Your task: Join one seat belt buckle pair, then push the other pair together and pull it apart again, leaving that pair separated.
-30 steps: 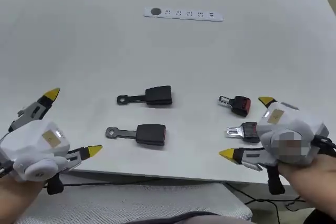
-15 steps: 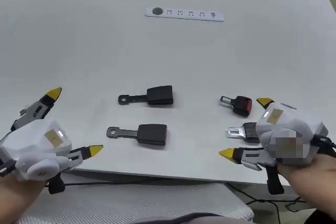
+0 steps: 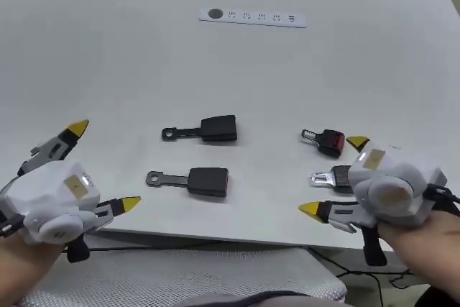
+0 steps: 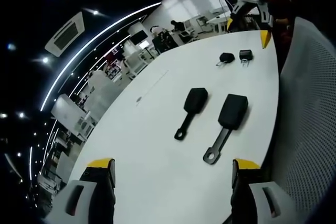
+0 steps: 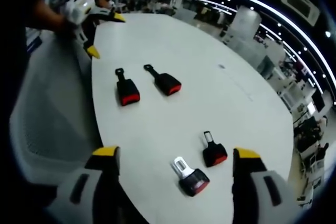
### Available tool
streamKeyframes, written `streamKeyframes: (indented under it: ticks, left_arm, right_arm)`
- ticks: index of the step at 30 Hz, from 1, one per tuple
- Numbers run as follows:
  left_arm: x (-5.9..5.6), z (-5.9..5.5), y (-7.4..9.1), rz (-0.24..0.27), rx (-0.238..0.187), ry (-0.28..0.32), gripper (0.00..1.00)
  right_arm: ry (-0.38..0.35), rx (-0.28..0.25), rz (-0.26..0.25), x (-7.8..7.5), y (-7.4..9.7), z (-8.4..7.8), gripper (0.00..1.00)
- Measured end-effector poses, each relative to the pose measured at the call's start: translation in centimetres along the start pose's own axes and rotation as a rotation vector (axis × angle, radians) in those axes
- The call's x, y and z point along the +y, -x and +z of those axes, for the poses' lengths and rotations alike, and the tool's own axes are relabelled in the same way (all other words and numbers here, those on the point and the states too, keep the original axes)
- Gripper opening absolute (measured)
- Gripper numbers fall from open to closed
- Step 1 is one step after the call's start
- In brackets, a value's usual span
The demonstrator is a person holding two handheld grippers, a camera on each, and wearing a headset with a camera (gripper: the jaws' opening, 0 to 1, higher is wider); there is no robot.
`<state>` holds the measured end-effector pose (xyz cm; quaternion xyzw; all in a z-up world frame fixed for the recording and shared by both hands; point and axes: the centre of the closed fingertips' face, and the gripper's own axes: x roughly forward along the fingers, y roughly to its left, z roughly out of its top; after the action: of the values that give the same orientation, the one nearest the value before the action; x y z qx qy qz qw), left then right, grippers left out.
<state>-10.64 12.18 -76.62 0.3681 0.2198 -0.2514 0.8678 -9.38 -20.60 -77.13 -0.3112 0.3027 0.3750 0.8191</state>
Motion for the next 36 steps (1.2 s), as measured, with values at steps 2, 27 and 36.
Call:
streamKeyframes:
  ticks: [2, 27, 36]
  left_arm:
    - [0.1, 0.0, 0.0, 0.004, -0.001, -0.001, 0.94]
    - [0.1, -0.2, -0.1, 0.007, 0.005, -0.008, 0.96]
    - [0.1, -0.5, -0.3, 0.004, 0.008, -0.011, 0.96]
  right_arm:
    - [-0.010, 0.003, -0.013, -0.3, 0.1, -0.1, 0.96]
    - [-0.057, 0.026, -0.003, 0.3, 0.2, -1.0, 0.94]
    - [-0.069, 0.039, 0.005, 0.5, 0.2, -1.3, 0.93]
